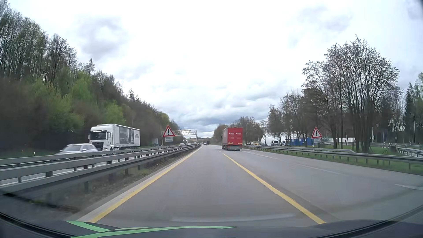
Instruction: Follow the waypoints while adhering to traffic rules and regulations
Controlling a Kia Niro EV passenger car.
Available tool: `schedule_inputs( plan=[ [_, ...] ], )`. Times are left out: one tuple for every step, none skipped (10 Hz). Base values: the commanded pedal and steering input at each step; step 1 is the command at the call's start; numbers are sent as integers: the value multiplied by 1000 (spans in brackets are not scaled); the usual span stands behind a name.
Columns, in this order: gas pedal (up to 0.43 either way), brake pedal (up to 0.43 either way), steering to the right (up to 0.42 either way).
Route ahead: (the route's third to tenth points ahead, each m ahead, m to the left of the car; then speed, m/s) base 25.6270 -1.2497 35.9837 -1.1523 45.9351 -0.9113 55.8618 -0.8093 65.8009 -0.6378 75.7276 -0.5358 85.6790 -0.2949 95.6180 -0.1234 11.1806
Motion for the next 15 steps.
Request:
schedule_inputs(
  plan=[
    [197,0,-5],
    [197,0,-5],
    [197,0,-5],
    [197,0,-5],
    [197,0,-5],
    [197,0,-5],
    [197,0,-5],
    [197,0,-4],
    [197,0,-4],
    [197,0,-4],
    [197,0,-4],
    [197,0,-4],
    [197,0,-4],
    [197,0,-4],
    [197,0,-3]
  ],
)
